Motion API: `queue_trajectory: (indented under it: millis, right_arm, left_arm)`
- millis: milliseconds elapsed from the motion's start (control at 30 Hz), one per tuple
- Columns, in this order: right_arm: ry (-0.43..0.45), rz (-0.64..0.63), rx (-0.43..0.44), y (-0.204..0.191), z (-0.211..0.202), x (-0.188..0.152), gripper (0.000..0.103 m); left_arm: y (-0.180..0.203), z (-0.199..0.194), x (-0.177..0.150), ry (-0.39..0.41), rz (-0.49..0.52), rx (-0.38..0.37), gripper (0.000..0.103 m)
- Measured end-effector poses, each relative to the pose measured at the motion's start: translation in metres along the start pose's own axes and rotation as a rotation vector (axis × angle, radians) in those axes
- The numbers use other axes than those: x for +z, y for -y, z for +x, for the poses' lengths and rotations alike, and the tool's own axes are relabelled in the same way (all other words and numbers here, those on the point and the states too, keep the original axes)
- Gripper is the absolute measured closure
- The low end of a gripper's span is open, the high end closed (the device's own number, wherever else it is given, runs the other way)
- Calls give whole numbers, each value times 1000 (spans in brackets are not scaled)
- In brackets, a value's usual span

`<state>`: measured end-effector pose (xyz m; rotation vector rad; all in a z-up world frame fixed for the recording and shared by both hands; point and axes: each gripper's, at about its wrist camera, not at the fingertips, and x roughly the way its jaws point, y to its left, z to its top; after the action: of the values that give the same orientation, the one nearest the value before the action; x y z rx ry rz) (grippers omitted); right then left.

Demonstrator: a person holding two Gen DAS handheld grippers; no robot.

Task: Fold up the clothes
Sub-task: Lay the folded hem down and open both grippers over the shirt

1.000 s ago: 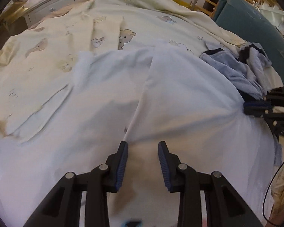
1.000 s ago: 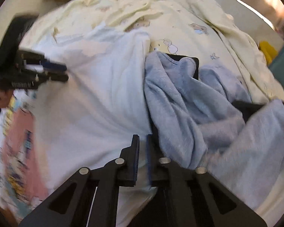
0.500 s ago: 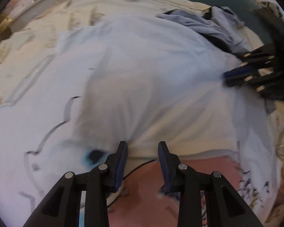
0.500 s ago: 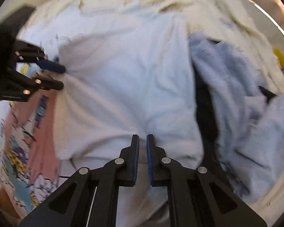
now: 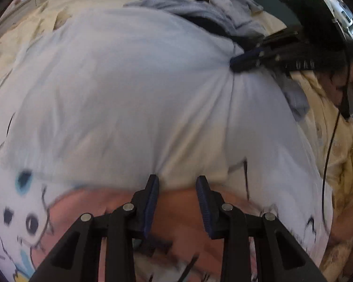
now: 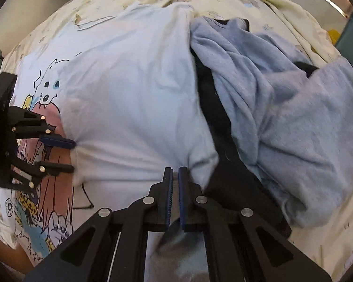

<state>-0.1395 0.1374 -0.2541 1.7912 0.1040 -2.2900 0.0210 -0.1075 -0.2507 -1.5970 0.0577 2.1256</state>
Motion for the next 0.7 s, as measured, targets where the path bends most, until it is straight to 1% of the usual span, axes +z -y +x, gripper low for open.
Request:
queue_trajectory:
  millis: [67, 100, 167, 200, 267, 333, 400, 467, 500, 533, 567, 600, 700]
  right_arm:
    - [26, -46, 13, -12, -10, 4, 94]
    - [36, -58, 32, -17, -11, 7, 94]
    - [29, -84, 55, -28, -5, 11, 94]
    - [26, -97, 66, -34, -2, 13, 94]
    - [20, -122, 89, -45, 4, 18, 94]
    - [13, -148, 112, -56, 10, 22, 94]
    - [7, -174, 135, -67, 16, 27, 94]
    - [0, -200, 158, -78, 21, 31, 94]
    - [-3, -212, 169, -84, 24, 33, 92]
    - [-9, -219, 167, -87, 28, 33, 81]
    - [-16, -223, 151, -90, 33, 31, 76]
    - [-19, -230, 137, -92, 36, 28, 75]
    - [-13, -257, 100, -97, 41, 18, 73]
  left_arm:
    - [-1, -13, -6, 10, 31, -31, 69]
    - [-4, -20, -7, 36, 25, -52, 69]
    - [-16, -35, -3, 104, -27, -65, 69]
    - [-25, -41, 0, 140, -64, -60, 69]
    - [-55, -57, 7, 243, -195, -13, 69]
    - [-84, -61, 19, 292, -324, 34, 69]
    - [-109, -63, 16, 312, -431, 98, 69]
    - [-115, -54, 17, 244, -472, 270, 69]
    - [-119, -55, 15, 215, -487, 330, 69]
    - [-120, -51, 17, 200, -495, 352, 69]
    - [-120, -47, 20, 187, -501, 368, 69]
    - [-120, -43, 23, 174, -507, 385, 69]
    - [-107, -22, 45, 137, -477, 435, 68]
